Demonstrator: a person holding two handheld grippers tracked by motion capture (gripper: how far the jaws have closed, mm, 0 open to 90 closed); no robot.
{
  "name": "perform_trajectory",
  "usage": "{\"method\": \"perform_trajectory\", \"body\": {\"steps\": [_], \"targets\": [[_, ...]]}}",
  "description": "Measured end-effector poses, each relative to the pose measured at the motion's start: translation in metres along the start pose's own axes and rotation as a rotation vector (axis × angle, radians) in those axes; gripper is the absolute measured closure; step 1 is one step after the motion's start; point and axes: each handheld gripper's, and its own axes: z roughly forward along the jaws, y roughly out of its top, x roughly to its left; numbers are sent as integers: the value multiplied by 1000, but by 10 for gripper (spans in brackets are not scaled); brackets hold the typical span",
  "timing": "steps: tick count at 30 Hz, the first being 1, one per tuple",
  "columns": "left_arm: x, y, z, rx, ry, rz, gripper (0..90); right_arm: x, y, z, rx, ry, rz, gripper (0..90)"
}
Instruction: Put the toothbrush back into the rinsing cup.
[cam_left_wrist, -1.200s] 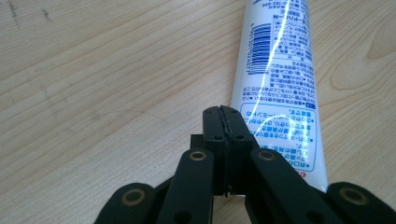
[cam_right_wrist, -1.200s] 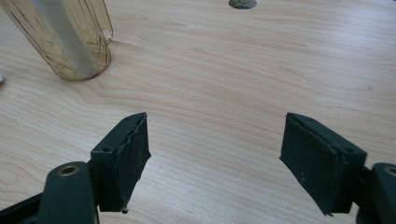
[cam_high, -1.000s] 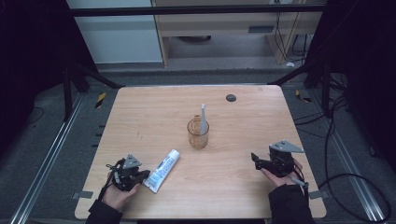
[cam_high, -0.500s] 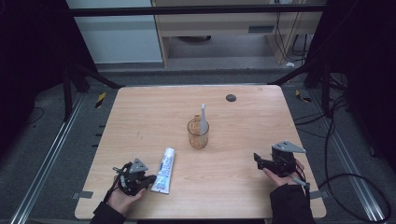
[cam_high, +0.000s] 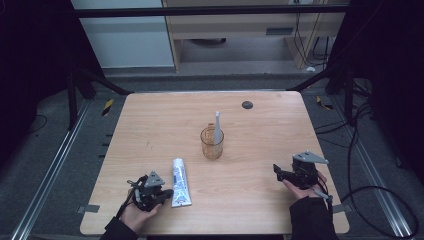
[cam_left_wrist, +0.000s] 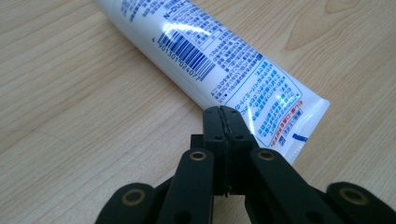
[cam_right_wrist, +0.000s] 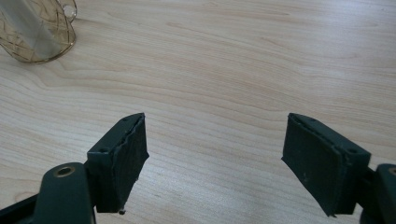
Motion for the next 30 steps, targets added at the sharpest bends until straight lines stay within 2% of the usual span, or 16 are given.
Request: {"method": "perform_trajectory", "body": {"steps": [14,20,30], "targets": [[-11,13,13,-17,-27,24,893,-4,-3,7,20,-14,13,218],[-17,20,21,-17,-31,48,893,-4,-4,9,23,-16,9,216],[-20,28,28,-20,-32,58,893,-4,-4,10,26,-14,14,213]]}}
